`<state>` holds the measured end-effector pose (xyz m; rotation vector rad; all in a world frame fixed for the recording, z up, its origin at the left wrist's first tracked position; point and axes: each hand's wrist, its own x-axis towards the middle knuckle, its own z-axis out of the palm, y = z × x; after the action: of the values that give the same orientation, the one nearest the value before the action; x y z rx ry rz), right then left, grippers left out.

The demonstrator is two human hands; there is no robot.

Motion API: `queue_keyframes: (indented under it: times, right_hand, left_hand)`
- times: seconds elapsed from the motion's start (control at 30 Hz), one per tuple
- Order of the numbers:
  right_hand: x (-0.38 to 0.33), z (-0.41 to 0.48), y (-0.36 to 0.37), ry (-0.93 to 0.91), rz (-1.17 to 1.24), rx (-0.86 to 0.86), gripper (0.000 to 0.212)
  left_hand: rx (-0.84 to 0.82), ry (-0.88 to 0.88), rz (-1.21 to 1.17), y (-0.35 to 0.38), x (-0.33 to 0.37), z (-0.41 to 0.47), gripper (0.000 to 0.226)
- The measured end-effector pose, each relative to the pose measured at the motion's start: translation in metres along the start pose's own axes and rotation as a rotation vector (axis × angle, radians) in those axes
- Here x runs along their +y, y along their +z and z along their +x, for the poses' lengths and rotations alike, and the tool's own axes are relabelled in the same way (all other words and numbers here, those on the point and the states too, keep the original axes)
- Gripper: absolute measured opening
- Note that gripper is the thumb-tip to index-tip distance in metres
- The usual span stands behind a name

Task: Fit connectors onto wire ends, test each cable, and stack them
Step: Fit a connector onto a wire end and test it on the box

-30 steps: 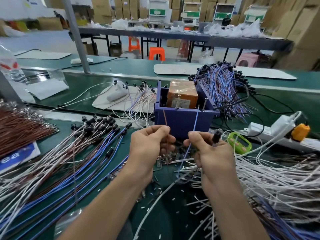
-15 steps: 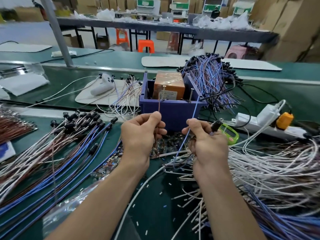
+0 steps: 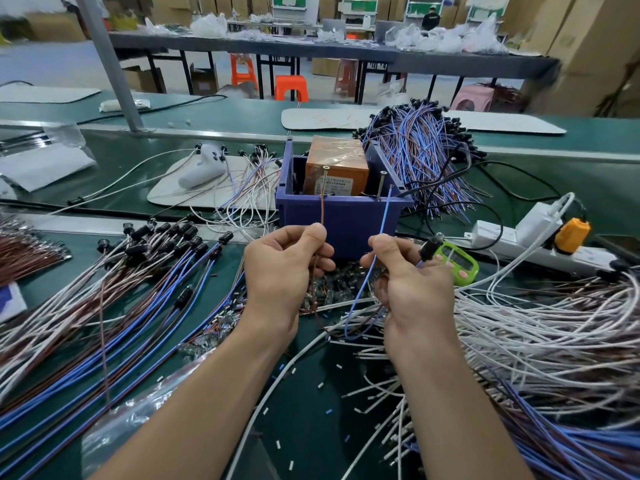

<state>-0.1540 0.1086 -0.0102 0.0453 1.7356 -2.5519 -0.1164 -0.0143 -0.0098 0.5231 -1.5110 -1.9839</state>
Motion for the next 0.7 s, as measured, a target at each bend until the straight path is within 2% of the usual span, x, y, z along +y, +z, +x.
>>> queue_keyframes:
  times: [0.23,0.53,0.7]
  right_hand:
    - [-0.0014,0.0013,0.0019,0.015,0.008,0.020,0.017]
    - [-0.0014,0.0046,0.0037,0.043,-0.009,0.014,0.028]
    - [-0.0040,0.0027,0.0044,0.035,0.005,0.028,0.014]
  left_hand:
    - [-0.025,0.009,0.011,-0.0006,0.0013,-0.0007,0.029]
    - [-0.037,0.007,0.024,0.0002,0.0021,-0.0008,0.031]
    - [-0.027,0.004,0.024,0.0012,0.0024,-0.0006,0.033]
